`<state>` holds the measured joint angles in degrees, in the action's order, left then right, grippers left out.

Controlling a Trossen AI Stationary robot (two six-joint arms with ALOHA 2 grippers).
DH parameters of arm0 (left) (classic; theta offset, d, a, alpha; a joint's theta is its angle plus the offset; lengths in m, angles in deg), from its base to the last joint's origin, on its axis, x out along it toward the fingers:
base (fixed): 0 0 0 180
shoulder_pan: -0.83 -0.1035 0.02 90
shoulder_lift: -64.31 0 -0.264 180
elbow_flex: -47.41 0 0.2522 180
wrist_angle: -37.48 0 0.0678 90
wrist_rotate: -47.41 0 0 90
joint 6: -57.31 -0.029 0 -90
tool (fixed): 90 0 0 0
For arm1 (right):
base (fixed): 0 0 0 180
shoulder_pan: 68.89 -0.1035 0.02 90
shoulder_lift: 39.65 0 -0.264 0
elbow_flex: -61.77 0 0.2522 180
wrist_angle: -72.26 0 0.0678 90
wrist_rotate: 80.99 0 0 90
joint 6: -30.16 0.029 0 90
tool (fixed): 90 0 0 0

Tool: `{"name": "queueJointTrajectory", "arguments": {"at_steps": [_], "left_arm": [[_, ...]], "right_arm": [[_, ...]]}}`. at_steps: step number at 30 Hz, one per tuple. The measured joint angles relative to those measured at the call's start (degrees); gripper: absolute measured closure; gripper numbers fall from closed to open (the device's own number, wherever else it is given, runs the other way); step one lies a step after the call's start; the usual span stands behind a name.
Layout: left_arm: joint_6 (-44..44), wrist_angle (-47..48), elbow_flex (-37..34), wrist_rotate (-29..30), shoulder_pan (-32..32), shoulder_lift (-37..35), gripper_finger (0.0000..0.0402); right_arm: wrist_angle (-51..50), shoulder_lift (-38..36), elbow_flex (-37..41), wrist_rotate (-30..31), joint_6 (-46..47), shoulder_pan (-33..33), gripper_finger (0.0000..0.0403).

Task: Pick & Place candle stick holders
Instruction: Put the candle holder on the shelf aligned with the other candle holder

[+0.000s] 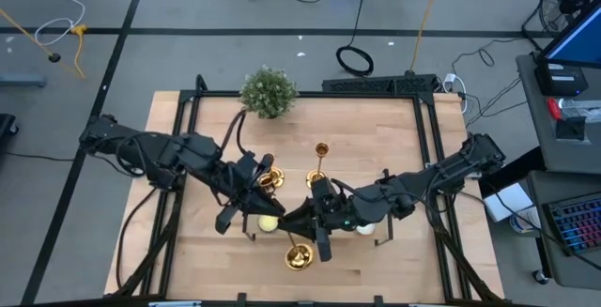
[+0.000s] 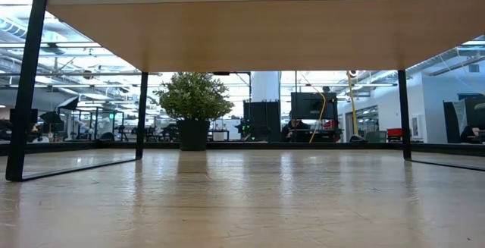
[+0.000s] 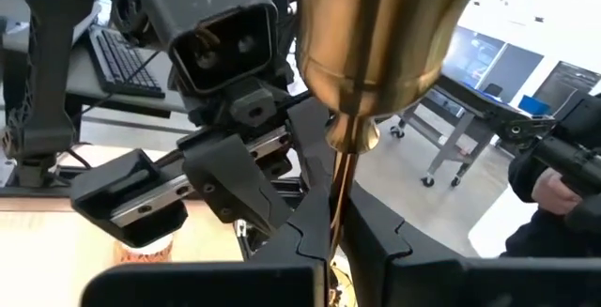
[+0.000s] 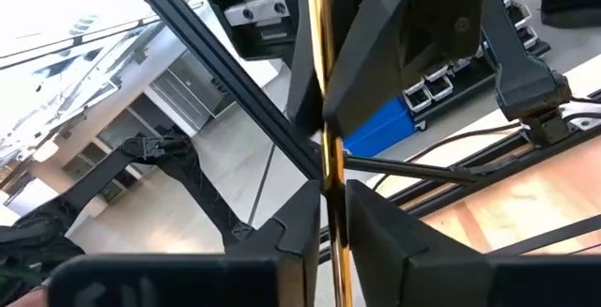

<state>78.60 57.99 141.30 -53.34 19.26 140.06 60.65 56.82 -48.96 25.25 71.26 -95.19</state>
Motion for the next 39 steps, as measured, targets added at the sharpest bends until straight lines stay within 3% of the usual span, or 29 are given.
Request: {"name": "queueJointTrajectory", "arguments": {"at_steps": [7, 14, 22, 33, 39], "left_arm": [[0.2, -0.6, 0.0, 0.0, -0.1, -0.1, 0.0382], [1.5, -1.3, 0.0, 0.3, -0.1, -0.3, 0.0304], [4.6, -4.1, -0.1, -0.2, 0.1, -3.4, 0.0251], [4.7, 0.2, 0.0, 0.9, 4.5, -8.5, 0.0241], [5.0, 4.1, 0.0, 2.3, 8.7, -9.1, 0.0241]], "right_arm": [[0.1, 0.0, 0.0, 0.2, -1.9, 0.0, 0.0390], [0.0, 0.0, 0.0, 0.1, -1.1, -0.3, 0.0391], [0.6, -0.4, 0.0, 0.8, -2.8, -1.3, 0.0391], [-2.4, -3.4, 0.1, 7.9, -4.5, -4.6, 0.0391], [-8.2, -7.4, 0.1, 7.8, -4.5, -7.2, 0.0391]]}}
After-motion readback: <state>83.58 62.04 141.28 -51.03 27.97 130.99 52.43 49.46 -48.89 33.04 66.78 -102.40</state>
